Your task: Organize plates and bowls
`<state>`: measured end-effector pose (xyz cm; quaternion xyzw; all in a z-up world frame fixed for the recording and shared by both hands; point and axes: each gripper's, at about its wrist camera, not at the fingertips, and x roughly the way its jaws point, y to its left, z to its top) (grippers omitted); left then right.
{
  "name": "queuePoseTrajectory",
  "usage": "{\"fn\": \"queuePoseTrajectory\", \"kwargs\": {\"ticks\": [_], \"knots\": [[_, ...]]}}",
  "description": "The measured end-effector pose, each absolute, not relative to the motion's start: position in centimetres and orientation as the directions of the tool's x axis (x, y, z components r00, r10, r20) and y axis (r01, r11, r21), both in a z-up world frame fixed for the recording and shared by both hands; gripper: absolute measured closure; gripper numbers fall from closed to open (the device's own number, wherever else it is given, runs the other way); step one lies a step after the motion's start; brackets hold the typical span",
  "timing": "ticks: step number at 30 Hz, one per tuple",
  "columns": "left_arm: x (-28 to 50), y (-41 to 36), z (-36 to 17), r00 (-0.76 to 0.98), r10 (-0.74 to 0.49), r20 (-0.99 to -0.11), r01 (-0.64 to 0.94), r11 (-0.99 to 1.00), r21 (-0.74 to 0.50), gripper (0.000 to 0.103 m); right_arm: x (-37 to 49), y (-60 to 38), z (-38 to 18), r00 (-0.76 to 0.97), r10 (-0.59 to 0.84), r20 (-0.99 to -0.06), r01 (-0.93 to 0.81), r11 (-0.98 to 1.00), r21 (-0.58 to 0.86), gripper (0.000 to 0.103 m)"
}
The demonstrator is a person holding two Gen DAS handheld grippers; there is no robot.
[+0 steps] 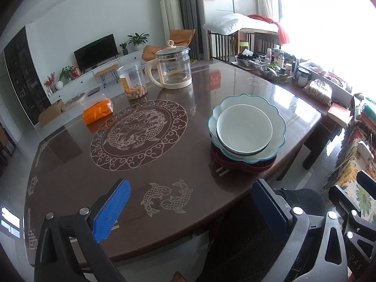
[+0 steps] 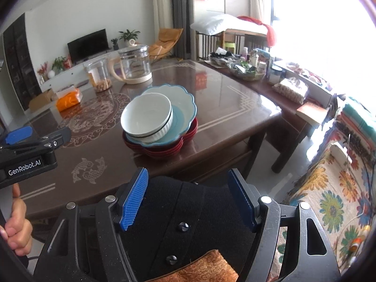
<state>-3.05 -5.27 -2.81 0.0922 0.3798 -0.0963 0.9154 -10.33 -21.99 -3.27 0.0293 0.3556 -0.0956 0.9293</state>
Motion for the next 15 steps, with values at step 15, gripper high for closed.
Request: {"fn": "queuePoseTrajectory", "kwargs": {"ticks": [15], "knots": [[-3.8,-4.6,-4.0,0.62,-0.13,-0.774,0.255,0.966,0.042,0.001,-11.2,-20.6,-3.3,0.724,-0.175,-0.667,0.191,0.98,-0.05,0.026]]}}
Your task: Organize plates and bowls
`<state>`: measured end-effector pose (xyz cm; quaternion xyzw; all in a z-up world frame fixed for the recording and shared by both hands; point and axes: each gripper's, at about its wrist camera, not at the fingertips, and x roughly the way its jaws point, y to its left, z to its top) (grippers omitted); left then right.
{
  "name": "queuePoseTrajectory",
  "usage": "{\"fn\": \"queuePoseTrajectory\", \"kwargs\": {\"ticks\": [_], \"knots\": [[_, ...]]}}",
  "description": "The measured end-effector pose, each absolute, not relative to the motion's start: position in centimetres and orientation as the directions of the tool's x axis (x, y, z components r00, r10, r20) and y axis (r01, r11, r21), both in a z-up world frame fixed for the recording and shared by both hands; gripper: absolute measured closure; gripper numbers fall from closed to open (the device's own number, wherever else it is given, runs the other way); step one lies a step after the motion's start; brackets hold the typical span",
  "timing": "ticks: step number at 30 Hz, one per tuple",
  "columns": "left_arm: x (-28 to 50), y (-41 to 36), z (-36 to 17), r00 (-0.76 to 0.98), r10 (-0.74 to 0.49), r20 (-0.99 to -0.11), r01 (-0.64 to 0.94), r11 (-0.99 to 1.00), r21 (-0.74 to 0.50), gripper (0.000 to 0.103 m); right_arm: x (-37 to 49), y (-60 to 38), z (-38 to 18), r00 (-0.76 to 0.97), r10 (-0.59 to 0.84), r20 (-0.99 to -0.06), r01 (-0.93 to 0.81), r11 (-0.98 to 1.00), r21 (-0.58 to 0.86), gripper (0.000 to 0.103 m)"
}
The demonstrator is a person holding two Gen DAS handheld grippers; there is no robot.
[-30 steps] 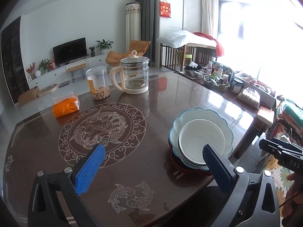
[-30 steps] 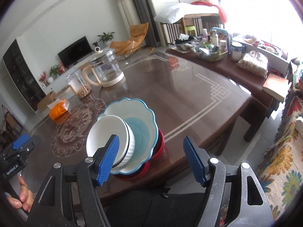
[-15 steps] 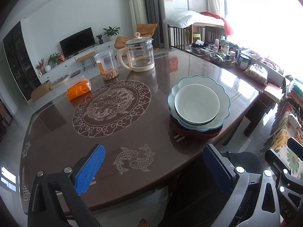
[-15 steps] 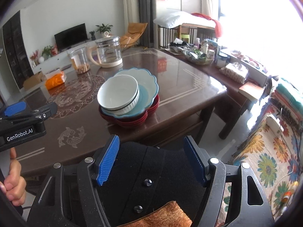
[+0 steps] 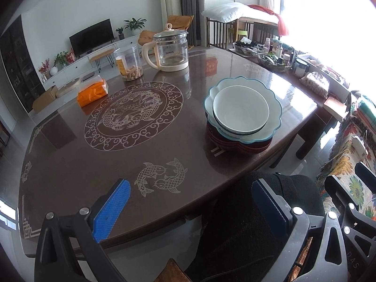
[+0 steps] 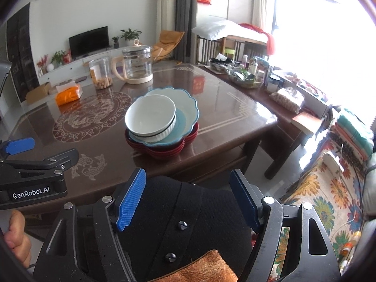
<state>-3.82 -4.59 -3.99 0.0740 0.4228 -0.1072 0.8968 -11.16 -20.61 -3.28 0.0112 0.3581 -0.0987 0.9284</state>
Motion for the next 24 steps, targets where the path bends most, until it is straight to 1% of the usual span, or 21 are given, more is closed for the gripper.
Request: {"fn": "queuePoseTrajectory", "kwargs": {"ticks": [24], "knots": [[-2.8,-5.0,-5.2,0.599,-0.109,-0.793,0.261,0.963,0.065,0.001,-10.8,-20.5,-3.4,0.716,-0.189,-0.672,0.204,0.977,-0.058,0.026]]}}
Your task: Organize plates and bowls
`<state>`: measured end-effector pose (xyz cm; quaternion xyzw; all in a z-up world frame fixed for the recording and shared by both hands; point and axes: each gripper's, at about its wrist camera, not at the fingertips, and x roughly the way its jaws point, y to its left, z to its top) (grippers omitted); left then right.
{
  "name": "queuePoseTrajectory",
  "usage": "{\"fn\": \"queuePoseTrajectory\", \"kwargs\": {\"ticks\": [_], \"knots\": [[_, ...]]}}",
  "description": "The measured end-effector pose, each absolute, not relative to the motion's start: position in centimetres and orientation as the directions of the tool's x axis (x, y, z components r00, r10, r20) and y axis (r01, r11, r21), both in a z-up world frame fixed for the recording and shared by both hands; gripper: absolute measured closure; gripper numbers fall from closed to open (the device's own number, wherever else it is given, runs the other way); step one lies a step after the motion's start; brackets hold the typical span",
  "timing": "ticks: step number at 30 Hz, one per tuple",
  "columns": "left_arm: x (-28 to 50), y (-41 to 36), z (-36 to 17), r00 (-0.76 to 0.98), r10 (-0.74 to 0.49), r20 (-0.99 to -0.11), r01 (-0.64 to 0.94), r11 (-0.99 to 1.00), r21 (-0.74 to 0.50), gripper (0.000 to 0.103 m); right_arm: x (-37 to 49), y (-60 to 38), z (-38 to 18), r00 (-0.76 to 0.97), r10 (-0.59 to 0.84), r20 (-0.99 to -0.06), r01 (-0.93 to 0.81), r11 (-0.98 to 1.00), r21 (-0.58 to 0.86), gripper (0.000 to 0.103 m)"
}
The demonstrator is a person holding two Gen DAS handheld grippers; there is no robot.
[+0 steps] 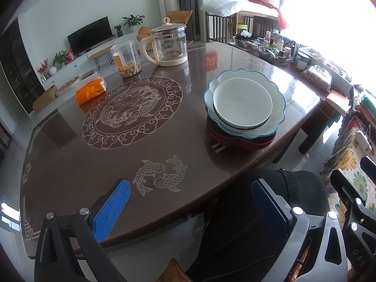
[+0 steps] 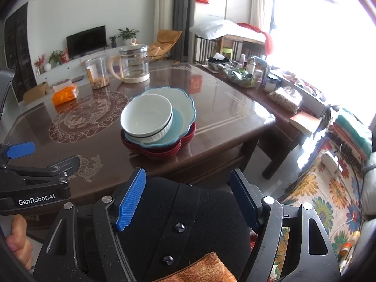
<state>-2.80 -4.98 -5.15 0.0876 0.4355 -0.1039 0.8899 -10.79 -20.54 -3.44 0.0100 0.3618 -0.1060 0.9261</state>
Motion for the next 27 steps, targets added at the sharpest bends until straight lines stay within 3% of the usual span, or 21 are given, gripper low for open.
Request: {"fn": "queuePoseTrajectory", "kwargs": {"ticks": [27], "knots": [[-2.7,-4.8,-5.32,0.596,-0.109,-0.796,0.266,0.961,0.068,0.001,-10.65,-20.41,-3.08,0.727,-0.208,-0.655,0.215,0.974,-0.071,0.026]]}}
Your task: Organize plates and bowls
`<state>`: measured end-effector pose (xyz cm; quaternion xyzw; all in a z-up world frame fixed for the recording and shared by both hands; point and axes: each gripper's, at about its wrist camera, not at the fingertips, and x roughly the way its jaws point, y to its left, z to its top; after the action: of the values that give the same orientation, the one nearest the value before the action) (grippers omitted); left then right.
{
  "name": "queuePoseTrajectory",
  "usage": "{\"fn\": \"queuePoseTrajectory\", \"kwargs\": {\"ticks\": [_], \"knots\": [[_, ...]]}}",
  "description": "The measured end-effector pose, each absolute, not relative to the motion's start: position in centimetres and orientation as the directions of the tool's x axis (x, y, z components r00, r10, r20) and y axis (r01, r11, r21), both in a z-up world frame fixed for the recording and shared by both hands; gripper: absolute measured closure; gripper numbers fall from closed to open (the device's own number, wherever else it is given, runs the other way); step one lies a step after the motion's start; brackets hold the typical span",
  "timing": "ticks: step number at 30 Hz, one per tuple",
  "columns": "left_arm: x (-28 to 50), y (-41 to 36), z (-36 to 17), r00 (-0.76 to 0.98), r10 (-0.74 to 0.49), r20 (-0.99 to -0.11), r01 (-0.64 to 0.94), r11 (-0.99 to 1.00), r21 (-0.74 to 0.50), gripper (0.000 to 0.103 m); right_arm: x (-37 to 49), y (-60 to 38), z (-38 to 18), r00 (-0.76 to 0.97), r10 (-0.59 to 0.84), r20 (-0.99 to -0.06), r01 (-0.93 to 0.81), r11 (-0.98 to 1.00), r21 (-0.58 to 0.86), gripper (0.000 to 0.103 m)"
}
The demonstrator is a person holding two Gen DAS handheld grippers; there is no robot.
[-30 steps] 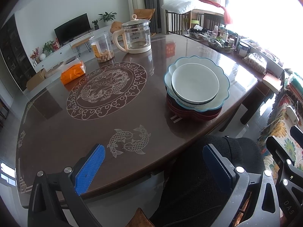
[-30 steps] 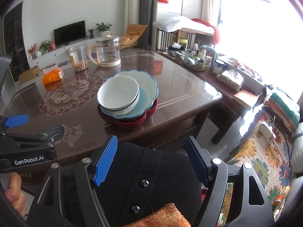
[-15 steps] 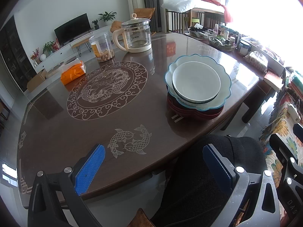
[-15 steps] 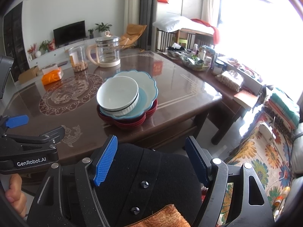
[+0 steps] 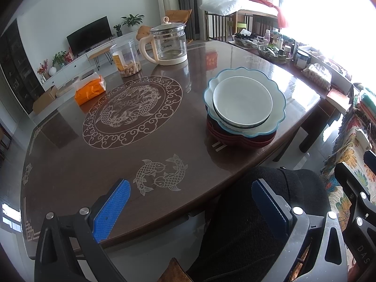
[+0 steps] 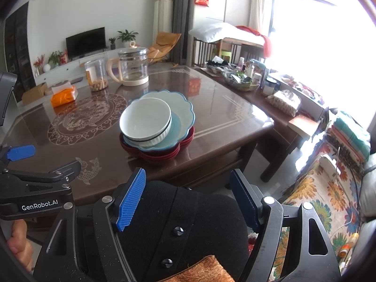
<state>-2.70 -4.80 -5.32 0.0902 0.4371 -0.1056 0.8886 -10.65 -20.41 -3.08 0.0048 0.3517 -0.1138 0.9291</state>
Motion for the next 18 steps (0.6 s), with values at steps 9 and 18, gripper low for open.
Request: {"fn": "queuePoseTrajectory", "kwargs": {"ticks": [9,18], "knots": [[-2.74,-4.72,-5.32,0.594,-0.11,-0.797,0.266,0.962,0.065,0.001,-10.69,-20.3,-3.07,0.726,-0.21,-0.655,0.216,0.974,-0.073,0.026],[-2.77,-4.65,-5.38,0.592,-0.111,-0.799,0.265,0.962,0.063,0.001,-10.68,-20.48,-3.23,0.723,-0.209,-0.658,0.216,0.974,-0.072,0.026]]}}
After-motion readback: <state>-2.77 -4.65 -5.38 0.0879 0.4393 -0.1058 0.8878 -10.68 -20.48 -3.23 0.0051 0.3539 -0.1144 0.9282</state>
